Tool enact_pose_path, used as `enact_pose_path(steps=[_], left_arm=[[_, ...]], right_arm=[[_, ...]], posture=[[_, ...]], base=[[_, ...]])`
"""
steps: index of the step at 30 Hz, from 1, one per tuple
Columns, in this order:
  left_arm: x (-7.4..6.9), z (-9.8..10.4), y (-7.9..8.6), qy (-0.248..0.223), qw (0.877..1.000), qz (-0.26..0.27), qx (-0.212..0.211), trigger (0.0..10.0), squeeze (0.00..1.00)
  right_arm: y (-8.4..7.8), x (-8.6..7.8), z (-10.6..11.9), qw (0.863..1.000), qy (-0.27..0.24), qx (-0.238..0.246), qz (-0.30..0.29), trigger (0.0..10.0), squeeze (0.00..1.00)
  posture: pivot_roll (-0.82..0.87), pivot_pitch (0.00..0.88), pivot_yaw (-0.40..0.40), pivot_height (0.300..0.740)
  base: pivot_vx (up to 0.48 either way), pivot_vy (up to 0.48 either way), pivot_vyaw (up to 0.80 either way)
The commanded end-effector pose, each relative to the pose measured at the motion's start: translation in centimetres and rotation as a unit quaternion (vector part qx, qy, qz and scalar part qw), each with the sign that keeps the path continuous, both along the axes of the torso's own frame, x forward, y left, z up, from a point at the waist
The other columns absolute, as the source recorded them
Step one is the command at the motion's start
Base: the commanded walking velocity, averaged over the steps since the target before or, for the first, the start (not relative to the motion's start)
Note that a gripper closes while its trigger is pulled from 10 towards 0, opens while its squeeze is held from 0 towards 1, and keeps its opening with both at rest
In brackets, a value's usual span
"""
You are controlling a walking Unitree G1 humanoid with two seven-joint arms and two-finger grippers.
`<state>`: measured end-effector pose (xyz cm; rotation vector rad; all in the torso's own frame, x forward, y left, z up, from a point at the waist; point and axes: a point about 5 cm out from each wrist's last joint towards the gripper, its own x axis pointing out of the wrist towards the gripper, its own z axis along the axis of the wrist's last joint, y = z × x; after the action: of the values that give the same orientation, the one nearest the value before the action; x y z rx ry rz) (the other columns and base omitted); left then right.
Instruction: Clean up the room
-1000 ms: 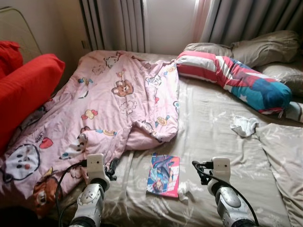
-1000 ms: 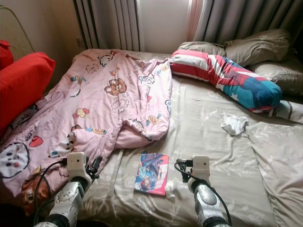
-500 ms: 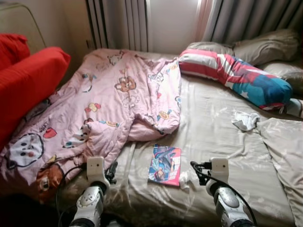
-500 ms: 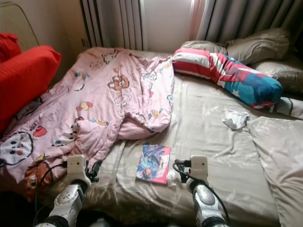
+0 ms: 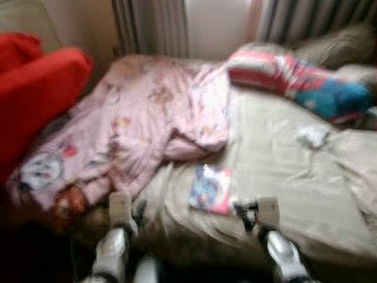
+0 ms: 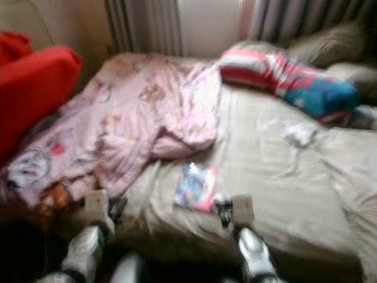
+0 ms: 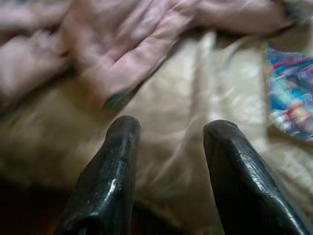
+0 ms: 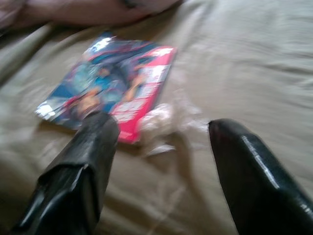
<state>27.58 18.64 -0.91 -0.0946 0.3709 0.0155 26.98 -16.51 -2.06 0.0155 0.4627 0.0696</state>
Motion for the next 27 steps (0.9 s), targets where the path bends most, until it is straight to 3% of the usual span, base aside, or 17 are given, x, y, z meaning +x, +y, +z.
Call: enact_pose_path(steps=[1,17,27], left_arm=[[0.7,0.66,0.16,-0.01,1.0,-0.004,0.007,10.0,0.0],[1.28,1.21,-0.14,-0.022,1.0,-0.008,0.007,10.0,0.0],[1.51,1.42,-0.13,-0.025,1.0,-0.006,0.009,10.0,0.0]], right_arm=[[0.03,0.58,0.45,1.0,-0.006,0.016,-0.014,10.0,0.0],[-0.76,0.73,0.53,1.0,0.003,0.008,-0.011,10.0,0.0],[-0.19,0.39,-0.06,0.999,0.028,0.013,-0.03,10.0,0.0]], posture=[[-0.04,0.012,-0.018,0.645],[-0.04,0.034,-0.022,0.645],[-0.04,0.055,-0.017,0.645]], base=[[0.244,0.0,0.0],[0.284,0.0,0.0],[0.187,0.0,0.0]])
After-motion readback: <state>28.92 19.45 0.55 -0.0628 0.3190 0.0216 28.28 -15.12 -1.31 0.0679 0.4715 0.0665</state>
